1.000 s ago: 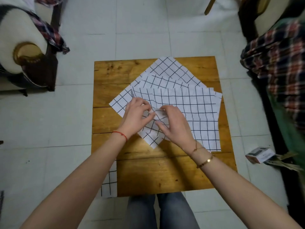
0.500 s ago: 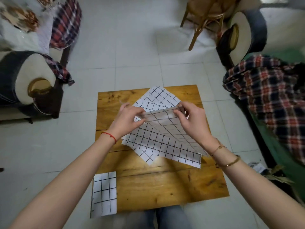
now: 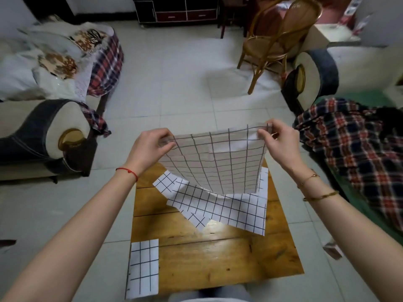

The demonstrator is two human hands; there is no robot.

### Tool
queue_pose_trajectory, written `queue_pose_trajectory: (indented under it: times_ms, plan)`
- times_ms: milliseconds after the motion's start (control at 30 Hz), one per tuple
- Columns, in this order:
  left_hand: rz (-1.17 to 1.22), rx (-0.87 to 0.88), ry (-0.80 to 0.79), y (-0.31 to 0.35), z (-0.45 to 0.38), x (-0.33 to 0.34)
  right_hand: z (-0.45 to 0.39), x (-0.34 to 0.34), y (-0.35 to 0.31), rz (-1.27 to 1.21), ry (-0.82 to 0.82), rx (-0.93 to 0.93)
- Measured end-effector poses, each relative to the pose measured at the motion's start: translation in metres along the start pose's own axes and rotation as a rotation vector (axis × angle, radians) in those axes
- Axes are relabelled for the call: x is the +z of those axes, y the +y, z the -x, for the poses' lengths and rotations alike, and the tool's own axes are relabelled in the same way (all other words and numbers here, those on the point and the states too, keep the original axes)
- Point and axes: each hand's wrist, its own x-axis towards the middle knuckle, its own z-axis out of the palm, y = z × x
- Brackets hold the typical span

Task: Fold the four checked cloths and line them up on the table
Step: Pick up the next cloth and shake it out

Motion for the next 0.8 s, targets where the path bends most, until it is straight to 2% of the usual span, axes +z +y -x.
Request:
queue_pose_trajectory:
  times_ms: [200, 500, 667, 800]
  plan:
    - [-0.016, 0.032, 0.083, 0.007, 0.004, -0.045, -0.004, -0.027, -0.011, 0.013, -0.015, -0.037]
    - [0.068, 0.059, 0.125, 0.03, 0.033, -0.082, 0.003, -0.052, -0.022, 0.102, -0.181, -0.196]
    - [0.084, 0.021, 0.032, 0.033, 0.05, -0.093, 0.007, -0.06, -0.016, 0.13, -0.341, -0.215]
    - [0.136, -0.04, -0.096, 0.032, 0.059, -0.1, 0.013, -0.065, -0.018, 0.052, -0.421, -0.189]
